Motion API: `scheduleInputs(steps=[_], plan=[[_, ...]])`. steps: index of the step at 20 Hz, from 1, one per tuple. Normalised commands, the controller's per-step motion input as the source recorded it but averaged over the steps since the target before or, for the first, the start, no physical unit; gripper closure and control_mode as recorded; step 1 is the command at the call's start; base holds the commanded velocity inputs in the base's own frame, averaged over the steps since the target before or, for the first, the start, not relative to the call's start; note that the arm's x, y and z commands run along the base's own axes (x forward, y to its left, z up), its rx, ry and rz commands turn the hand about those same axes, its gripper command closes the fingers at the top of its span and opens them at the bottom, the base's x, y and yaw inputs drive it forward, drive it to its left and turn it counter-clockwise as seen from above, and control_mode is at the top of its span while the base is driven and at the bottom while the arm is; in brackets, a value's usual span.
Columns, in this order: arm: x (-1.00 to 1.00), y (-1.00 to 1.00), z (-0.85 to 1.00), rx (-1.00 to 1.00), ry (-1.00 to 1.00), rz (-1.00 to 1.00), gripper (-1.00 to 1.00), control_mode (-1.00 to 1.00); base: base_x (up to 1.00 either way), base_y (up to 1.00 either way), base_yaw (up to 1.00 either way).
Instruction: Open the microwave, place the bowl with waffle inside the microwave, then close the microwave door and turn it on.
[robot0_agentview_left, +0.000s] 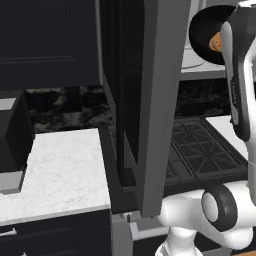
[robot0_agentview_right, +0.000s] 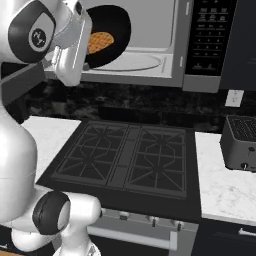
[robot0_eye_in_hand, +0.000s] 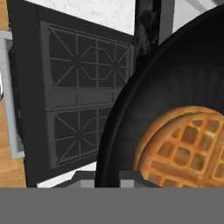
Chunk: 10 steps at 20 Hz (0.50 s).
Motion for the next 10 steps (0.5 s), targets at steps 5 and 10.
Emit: scheduleInputs(steps=[5,10], plan=[[0.75,0.15,0.06,-0.13,0.3,0.04,1.0,-1.0,0.0,0.0,0.0],[0.97,0.07,-0.59,-0.03,-0.01,0.1,1.0,-1.0,0.0,0.0,0.0]])
